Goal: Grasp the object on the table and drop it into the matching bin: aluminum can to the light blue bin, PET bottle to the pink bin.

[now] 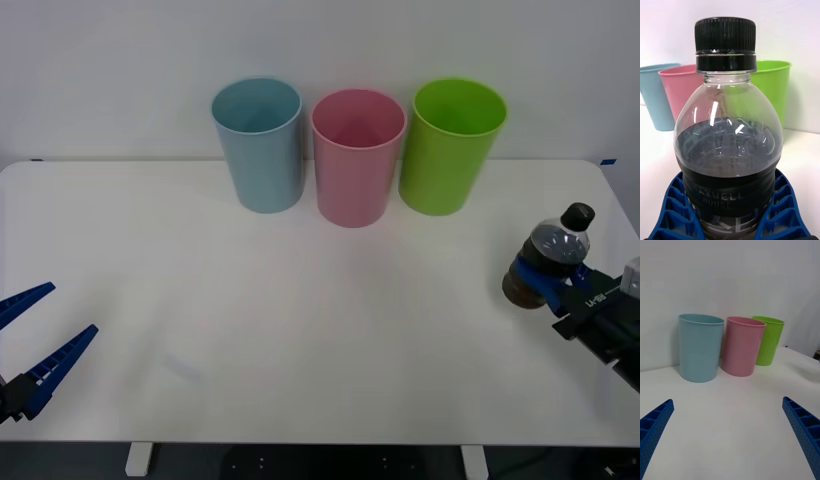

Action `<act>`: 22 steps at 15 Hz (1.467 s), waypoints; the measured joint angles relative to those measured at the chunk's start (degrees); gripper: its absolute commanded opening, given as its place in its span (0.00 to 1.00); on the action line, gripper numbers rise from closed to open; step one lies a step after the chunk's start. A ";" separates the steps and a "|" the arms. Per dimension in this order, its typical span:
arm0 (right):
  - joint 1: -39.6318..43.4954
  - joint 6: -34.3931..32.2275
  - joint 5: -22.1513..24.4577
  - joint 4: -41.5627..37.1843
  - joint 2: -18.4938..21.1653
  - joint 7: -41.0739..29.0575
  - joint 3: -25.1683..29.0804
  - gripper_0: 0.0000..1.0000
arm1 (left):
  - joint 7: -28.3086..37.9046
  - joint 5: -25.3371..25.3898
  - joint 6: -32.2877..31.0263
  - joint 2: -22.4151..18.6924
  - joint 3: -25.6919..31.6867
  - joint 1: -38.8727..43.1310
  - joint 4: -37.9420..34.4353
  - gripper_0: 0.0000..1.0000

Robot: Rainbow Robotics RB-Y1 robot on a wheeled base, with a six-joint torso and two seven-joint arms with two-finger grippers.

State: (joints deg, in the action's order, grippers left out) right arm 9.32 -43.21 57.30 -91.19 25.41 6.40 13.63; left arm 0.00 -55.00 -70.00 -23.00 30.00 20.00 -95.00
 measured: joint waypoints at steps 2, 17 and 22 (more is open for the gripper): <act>0.08 -0.49 0.00 -2.02 0.39 -3.05 0.27 0.00 | 0.00 0.00 0.00 0.00 0.00 0.00 0.00 1.00; -14.87 -1.25 4.36 -6.82 4.39 -22.76 -1.18 0.00 | 0.00 0.00 0.00 0.00 0.00 0.00 0.00 1.00; -22.87 -0.33 5.77 -5.47 5.20 -27.56 -5.27 0.00 | 0.00 0.00 0.00 0.00 0.00 0.00 0.00 1.00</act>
State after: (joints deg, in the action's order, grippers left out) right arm -13.55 -43.54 63.07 -96.65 30.61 -21.16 8.36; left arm 0.00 -55.00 -70.00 -23.00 30.00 20.00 -95.00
